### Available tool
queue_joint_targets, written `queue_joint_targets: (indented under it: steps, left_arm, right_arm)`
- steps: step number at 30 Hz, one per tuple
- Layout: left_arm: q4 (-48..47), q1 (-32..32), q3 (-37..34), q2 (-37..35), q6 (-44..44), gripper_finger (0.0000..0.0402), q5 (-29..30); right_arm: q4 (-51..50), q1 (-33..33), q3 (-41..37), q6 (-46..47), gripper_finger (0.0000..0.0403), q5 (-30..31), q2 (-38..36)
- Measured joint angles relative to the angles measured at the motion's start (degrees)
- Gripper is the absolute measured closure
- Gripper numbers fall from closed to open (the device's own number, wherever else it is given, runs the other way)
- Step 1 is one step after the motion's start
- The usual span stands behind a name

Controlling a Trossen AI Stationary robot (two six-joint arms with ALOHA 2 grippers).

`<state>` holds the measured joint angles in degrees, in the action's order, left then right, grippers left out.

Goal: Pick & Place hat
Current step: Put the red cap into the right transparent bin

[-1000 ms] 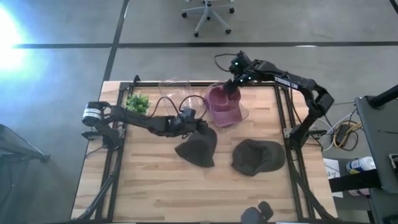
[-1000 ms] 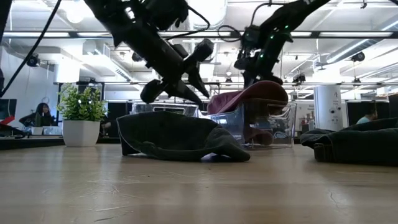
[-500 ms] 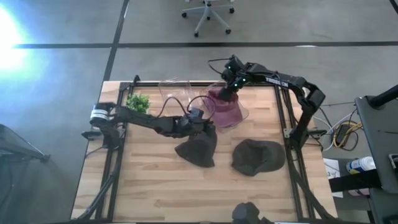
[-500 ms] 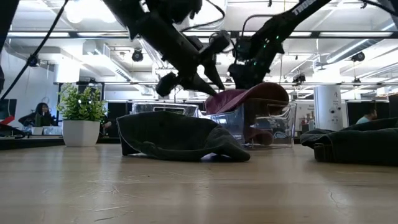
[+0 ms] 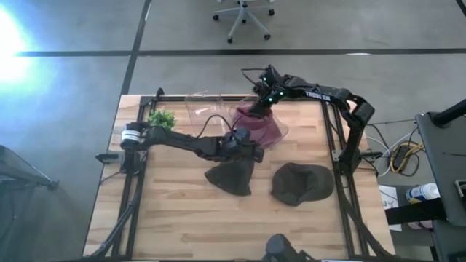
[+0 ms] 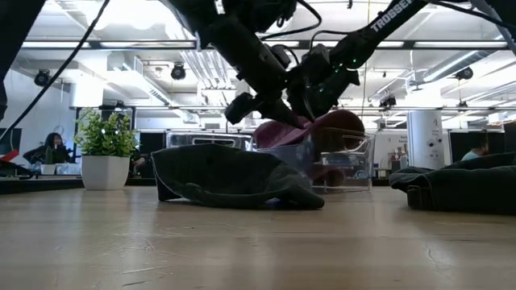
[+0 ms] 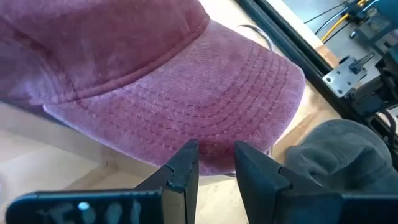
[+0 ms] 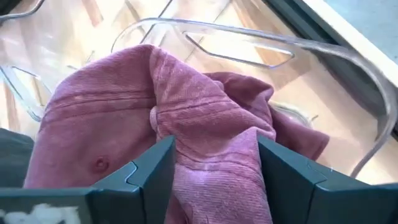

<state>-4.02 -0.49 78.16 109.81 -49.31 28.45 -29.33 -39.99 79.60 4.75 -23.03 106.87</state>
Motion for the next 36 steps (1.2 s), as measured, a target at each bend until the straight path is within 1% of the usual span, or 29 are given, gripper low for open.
queue_joint_targets:
  steps: [2,6,14,20,22,24,30,34,36]
  left_arm:
    - [0.14,0.00,1.00,1.04,0.21,0.0305,0.13]
    - [0.36,0.00,1.90,2.34,-0.16,0.0305,0.15]
    - [0.07,0.00,2.37,2.68,-0.27,0.0305,0.02]
    - [0.00,0.00,2.30,2.90,-0.31,0.0305,0.77]
    - [-0.08,0.00,2.26,2.94,-0.33,0.0305,1.69]
    - [-0.10,0.06,2.24,2.96,-0.34,0.0305,2.46]
    - [-0.06,0.13,2.25,2.96,-0.42,0.0305,3.15]
    - [-0.03,0.13,3.60,2.96,-0.20,0.0305,3.15]
    - [-0.02,0.15,4.38,2.96,0.64,0.0305,3.14]
  right_arm:
    - [0.26,0.00,-0.54,0.00,0.0197,-0.49,0.27]
    - [2.33,-0.07,-1.03,1.78,0.0197,-8.06,1.30]
    - [7.71,2.40,-1.29,7.26,0.0197,-11.71,4.24]
    - [8.79,3.54,-1.29,7.39,0.0197,-11.04,5.75]
    - [8.77,3.65,-1.29,6.84,0.0197,-8.61,5.86]
    - [8.70,3.65,-1.29,6.11,0.0197,-7.40,5.83]
    - [7.95,3.50,-1.29,1.96,0.0197,-5.49,1.03]
    - [4.18,2.94,-1.27,-1.82,0.0197,-2.88,-2.47]
    - [0.89,2.54,-1.27,-3.67,0.0197,-0.29,-4.38]
